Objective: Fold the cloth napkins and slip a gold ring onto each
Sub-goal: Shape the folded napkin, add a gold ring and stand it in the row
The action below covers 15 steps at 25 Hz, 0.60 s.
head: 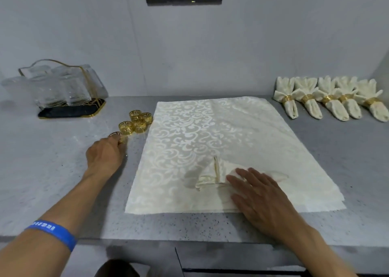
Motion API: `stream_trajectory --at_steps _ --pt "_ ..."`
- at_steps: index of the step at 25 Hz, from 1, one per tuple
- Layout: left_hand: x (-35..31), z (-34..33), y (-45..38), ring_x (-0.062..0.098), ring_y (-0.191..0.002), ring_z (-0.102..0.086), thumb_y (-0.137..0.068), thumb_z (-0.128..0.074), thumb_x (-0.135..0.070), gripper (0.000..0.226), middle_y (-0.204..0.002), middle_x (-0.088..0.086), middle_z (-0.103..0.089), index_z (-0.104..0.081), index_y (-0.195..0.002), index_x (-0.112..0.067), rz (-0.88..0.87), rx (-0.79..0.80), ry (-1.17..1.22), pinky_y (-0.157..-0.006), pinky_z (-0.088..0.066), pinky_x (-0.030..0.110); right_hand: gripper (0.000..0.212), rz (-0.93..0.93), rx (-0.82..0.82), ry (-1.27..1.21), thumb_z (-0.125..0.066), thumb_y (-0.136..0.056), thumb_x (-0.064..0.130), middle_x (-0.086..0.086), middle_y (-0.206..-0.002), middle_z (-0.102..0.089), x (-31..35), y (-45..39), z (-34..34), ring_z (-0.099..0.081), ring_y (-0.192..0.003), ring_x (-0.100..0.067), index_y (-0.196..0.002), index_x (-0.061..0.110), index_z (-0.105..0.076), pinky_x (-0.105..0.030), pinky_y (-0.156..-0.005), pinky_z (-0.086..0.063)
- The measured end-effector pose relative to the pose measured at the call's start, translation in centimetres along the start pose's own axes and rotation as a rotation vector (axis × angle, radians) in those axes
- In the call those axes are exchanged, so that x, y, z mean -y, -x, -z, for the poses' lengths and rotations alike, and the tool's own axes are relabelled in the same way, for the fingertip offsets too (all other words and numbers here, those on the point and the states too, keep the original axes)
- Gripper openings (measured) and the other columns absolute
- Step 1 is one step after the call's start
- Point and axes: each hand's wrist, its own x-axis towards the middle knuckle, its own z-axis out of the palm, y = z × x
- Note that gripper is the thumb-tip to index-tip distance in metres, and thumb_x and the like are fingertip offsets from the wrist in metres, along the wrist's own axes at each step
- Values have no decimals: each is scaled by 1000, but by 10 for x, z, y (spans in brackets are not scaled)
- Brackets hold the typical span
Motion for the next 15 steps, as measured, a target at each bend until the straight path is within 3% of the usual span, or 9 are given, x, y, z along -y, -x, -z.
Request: stream_trajectory --at_steps 2,4,6,8,11,12,13,15 --pt "-15 16 19 36 -72 -59 -99 -51 -28 23 -82 17 -68 -65 -98 -10 -112 -166 127 -59 -38 34 50 5 5 -3 -28 -98 51 1 -145 -52 -2 0 1 -50 -132 -28 -138 32 -52 -49 -103 -45" --pt "-58 35 53 35 -66 -58 -95 -62 -22 13 -74 12 -67 -68 -91 -11 -372 -266 247 -55 -37 33 49 20 9 -6 -32 -96 47 2 -147 -50 -5 0 0 -48 -133 -28 -140 32 -50 -48 -104 -44" --pt "-115 38 88 29 -63 -59 -92 -67 -17 6 -71 6 -66 -69 -88 -14 -682 -265 293 -54 -42 32 51 32 24 8 -32 -96 46 2 -149 -48 -6 1 -1 -46 -135 -28 -142 33 -47 -47 -105 -43" --pt "-169 29 114 26 -60 -57 -84 -70 -16 4 -69 3 -61 -66 -85 -15 -861 -222 258 -50 -43 32 52 40 44 7 -29 -96 47 1 -151 -46 -5 1 1 -45 -137 -29 -144 33 -44 -47 -106 -41" --pt "-207 10 126 24 -52 -55 -75 -76 -13 18 -67 3 -59 -63 -87 -16 -912 -117 221 -44 -33 27 57 100 81 -50 -24 -96 47 3 -160 -27 -9 3 1 -24 -148 -24 -150 32 -33 -44 -118 -24" --pt "-211 7 128 23 -51 -55 -78 -76 -14 16 -67 3 -60 -64 -89 -16 -908 -98 217 -44 -31 26 55 109 67 -114 -27 -96 44 4 -159 -31 -10 5 1 -24 -147 -20 -148 30 -39 -40 -119 -22" --pt "-210 4 128 23 -50 -55 -80 -74 -16 14 -67 3 -60 -65 -90 -16 -907 -83 213 -44 -31 25 49 95 -13 -188 -33 -95 40 3 -150 -46 -10 7 3 -37 -142 -19 -137 26 -54 -35 -115 -30" --pt "-208 0 127 22 -49 -53 -81 -75 -17 10 -66 2 -59 -67 -87 -17 -935 -85 201 -46 -30 25 30 -7 -326 -316 -46 -92 30 1 -109 -70 -12 9 6 -64 -106 -19 -102 18 -71 -29 -88 -52"
